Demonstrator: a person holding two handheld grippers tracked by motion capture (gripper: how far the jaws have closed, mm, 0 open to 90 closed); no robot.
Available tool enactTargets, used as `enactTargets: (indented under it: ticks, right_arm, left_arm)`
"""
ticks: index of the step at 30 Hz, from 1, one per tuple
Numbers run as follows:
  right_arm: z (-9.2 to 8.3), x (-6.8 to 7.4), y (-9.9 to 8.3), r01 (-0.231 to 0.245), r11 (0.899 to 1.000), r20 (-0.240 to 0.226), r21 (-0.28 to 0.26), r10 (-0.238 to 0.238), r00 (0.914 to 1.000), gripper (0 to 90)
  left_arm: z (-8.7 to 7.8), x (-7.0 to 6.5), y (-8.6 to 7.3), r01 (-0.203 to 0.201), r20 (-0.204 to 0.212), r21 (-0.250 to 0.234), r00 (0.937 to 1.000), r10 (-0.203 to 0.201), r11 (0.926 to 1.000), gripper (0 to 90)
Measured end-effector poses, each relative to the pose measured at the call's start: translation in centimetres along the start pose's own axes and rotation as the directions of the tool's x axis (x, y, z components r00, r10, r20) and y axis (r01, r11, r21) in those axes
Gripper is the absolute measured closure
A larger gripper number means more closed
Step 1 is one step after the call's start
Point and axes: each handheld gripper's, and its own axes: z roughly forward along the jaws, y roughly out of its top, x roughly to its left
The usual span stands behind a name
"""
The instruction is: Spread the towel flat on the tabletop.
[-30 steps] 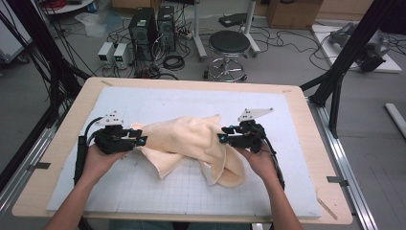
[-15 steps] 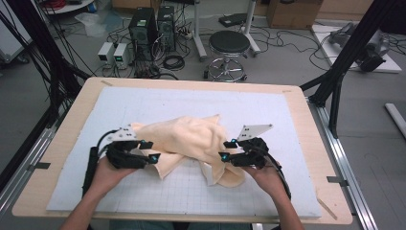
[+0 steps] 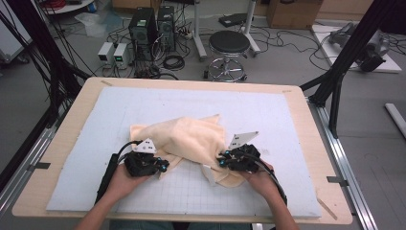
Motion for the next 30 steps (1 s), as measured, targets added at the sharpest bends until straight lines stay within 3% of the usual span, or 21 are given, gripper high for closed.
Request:
enactTargets:
  ticks: [6, 13, 14, 16, 17, 20, 22, 23, 24, 28, 30]
  right_arm:
    - [-1.4, 0.2, 0.0, -0.001, 0.999, -0.013, -0.049, 0.0, 0.9999, 84.5]
    - [-3.9, 1.2, 0.9, -0.005, 0.994, -0.031, -0.113, 0.002, 0.9995, 85.0]
    - [-3.9, 1.2, 0.9, -0.005, 0.994, -0.031, -0.113, 0.002, 0.9995, 85.0]
    - [-4.8, 2.2, 1.1, 0.015, 0.992, -0.031, -0.124, -0.019, 0.9993, 85.1]
    - [-5.1, 2.4, 1.2, 0.022, 0.992, -0.034, -0.126, -0.026, 0.9991, 85.1]
    - [-5.6, 3.5, 1.1, 0.014, 0.992, -0.052, -0.122, -0.02, 0.9985, 85.2]
    - [-5.7, 3.7, 1.0, 0.012, 0.992, -0.074, -0.122, -0.022, 0.997, 84.7]
    - [-5.6, 4.0, 0.7, -0.006, 0.994, -0.106, -0.113, -0.006, 0.9944, 74.7]
    - [-5.6, 4.0, 0.7, -0.006, 0.994, -0.106, -0.113, -0.006, 0.9944, 74.7]
    - [-5.6, 3.9, 0.8, -0.004, 0.992, -0.096, -0.125, -0.008, 0.9954, 64.2]
    - [-5.5, 3.7, 1.2, 0.009, 0.991, -0.081, -0.134, -0.02, 0.9965, 59.6]
  left_arm:
    - [-3.4, 0.3, -0.2, -0.001, -0.037, -0.05, 0.9993, -0.001, 0.9988, 85.0]
    - [-8.4, -0.4, -1.3, -0.004, -0.08, -0.126, 0.9968, -0.006, 0.9921, 85.0]
    - [-8.4, -0.4, -1.3, -0.004, -0.08, -0.126, 0.9968, -0.006, 0.9921, 85.0]
    - [-10.5, -0.8, -1.6, -0.01, -0.098, -0.148, 0.9952, -0.005, 0.9889, 85.0]
    - [-10.5, -0.8, -1.6, -0.01, -0.098, -0.148, 0.9952, -0.005, 0.9889, 85.0]
    - [-13.0, -1.1, -2.4, -0.013, -0.112, -0.16, 0.9937, -0.005, 0.9871, 85.0]
    - [-13.4, -1.1, -2.8, -0.002, -0.105, -0.163, 0.9944, -0.015, 0.9866, 84.7]
    - [-13.6, -1.1, -3.1, 0.006, -0.092, -0.162, 0.9956, -0.021, 0.9868, 83.8]
    - [-13.6, -1.0, -3.5, 0.01, -0.077, -0.154, 0.9968, -0.022, 0.988, 83.8]
    - [-12.7, -0.2, -4.4, 0.061, -0.048, -0.137, 0.9966, -0.068, 0.9887, 64.4]
    - [-12.5, 0.1, -4.4, 0.059, -0.044, -0.138, 0.9968, -0.066, 0.9887, 60.6]
